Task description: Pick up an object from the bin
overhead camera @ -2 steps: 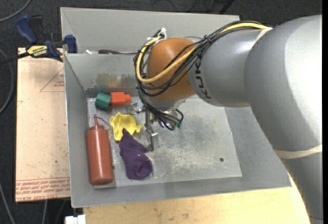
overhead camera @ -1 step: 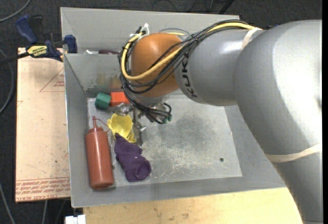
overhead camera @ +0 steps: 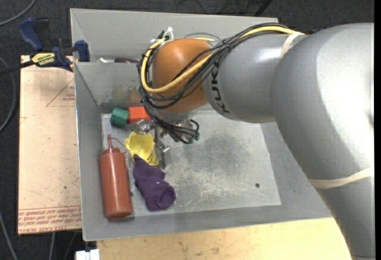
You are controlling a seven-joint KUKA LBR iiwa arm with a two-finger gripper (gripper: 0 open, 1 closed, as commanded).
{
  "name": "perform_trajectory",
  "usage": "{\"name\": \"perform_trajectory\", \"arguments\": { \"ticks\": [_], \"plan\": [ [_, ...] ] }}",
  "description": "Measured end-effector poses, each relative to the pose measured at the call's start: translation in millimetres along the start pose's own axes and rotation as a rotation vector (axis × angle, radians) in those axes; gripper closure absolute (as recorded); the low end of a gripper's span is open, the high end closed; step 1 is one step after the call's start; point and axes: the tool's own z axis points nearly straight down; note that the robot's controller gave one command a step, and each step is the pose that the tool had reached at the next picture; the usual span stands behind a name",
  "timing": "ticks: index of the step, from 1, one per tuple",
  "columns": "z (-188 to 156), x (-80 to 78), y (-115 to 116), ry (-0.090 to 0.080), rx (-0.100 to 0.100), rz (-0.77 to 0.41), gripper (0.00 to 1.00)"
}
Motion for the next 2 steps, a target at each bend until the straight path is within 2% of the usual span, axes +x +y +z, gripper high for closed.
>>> {"name": "perform_trajectory", "arguments": {
  "ticks": [1,2],
  "plan": [
    [-0.8,34.5,-45.9,-0.005,0.002,-0.476,1.00],
    [-0.7,34.5,-45.9,-0.005,0.002,-0.476,1.00]
  ]
}}
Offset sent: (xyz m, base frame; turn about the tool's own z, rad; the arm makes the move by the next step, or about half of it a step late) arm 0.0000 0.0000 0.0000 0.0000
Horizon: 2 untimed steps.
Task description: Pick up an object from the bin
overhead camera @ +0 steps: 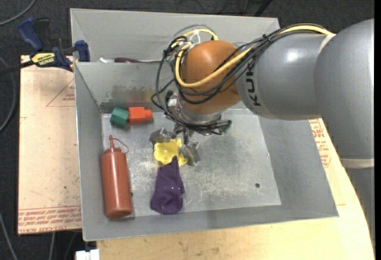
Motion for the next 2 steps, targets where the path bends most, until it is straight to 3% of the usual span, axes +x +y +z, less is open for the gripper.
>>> {"name": "perform_trajectory", "arguments": {
  "ticks": [2],
  "plan": [
    [0.4,-8.6,-4.7,-0.002,0.001,-0.037,1.00]
  ]
}}
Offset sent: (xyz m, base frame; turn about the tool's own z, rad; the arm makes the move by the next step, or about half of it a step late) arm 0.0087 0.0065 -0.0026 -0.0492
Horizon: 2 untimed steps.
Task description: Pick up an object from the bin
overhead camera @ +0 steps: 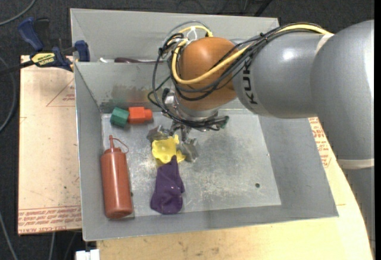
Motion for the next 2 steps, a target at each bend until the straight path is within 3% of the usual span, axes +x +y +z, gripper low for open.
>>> {"name": "perform_trajectory", "arguments": {
  "ticks": [1,2],
  "plan": [
    [-1,0.2,1,-0.004,0.002,-0.016,1.00],
    [0,-10.8,-7,-0.001,0.001,-0.040,1.00]
  ]
}}
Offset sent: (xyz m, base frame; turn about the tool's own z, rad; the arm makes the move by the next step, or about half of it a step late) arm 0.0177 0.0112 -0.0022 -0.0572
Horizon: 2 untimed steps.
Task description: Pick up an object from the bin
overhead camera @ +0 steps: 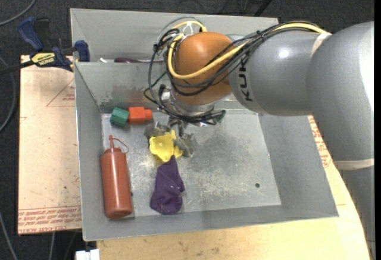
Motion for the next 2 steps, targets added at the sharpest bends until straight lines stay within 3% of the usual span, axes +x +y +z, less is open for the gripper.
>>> {"name": "perform_trajectory", "arguments": {
  "ticks": [1,2],
  "plan": [
    [0.2,-8.2,-8.2,-0.001,0.001,-0.006,1.00],
    [-0.3,-0.3,-9.0,-0.006,0.003,-0.046,1.00]
  ]
}}
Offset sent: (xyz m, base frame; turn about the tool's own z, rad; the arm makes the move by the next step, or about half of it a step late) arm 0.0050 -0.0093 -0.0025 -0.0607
